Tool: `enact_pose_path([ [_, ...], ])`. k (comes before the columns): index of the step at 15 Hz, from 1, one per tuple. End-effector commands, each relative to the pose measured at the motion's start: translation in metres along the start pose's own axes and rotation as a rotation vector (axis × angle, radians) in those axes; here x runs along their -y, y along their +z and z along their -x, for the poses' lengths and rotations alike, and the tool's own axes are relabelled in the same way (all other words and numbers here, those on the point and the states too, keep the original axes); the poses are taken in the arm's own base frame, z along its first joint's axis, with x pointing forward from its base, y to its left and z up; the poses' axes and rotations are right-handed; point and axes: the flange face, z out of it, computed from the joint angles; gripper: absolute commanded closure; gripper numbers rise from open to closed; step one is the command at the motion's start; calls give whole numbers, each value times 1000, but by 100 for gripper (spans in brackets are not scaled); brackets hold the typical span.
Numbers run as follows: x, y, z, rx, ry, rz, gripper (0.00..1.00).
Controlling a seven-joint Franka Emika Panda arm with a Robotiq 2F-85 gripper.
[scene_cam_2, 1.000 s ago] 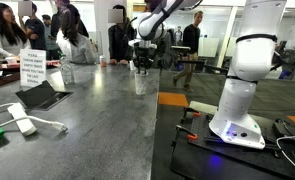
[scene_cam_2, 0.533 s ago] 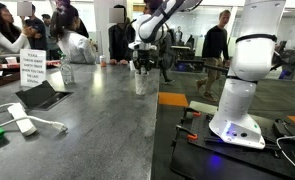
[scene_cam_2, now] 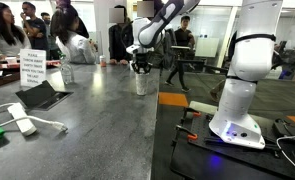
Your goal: Take the blue marker out of the white cup
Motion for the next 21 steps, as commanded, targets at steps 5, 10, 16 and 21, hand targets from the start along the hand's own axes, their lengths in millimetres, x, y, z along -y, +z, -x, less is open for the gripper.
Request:
enact_pose_path([
  [5, -6, 1, -11, 21, -25, 23, 99],
  [10, -3, -5, -10, 30, -30, 31, 94],
  [16, 8, -31, -9, 32, -46, 60, 94],
  [21, 17, -57, -6, 52, -61, 98, 94],
])
